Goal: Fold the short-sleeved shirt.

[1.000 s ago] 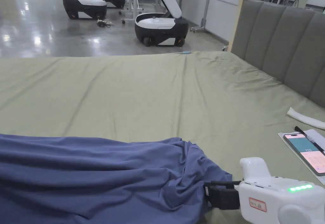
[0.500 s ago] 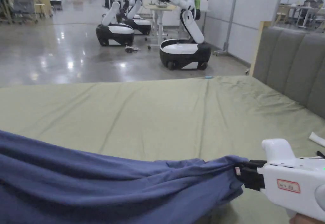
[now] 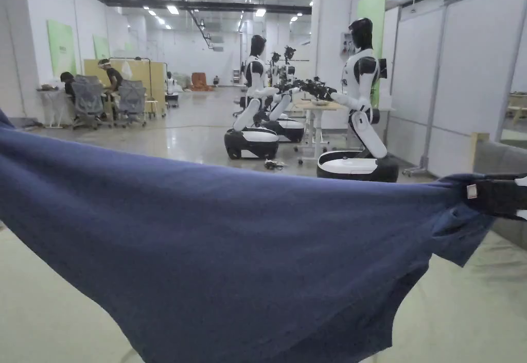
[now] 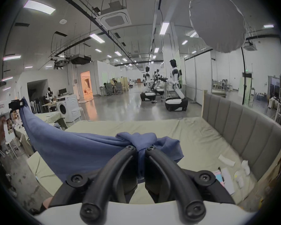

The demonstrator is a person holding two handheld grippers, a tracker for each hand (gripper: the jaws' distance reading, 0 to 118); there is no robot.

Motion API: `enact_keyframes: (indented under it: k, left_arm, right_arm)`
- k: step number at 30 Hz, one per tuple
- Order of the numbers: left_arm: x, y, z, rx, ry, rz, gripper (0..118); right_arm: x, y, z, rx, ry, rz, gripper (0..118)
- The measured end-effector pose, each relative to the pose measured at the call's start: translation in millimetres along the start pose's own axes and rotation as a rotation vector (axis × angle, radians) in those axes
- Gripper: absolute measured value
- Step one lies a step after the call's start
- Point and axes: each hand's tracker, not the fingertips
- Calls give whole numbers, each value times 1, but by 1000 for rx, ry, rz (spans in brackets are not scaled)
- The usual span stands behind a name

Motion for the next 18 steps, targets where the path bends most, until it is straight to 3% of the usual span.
enact_keyframes:
  k: [3,10,14,18]
  left_arm:
    - [0,6,-7,-5,-2,66,0]
    - [-3,3,-61,2,62,68,0]
    - [11,-12,-96,40,142,-27,0]
    - [18,-22,-143,16,154,-33,0]
  right_arm:
    - [-8,27,-9,33,-70,100,7]
    - [-10,70,-71,67,-125,89,7]
    - [-7,91,-123,110,-135,-10,7]
    - [-4,102,-176,146,-198,40,7]
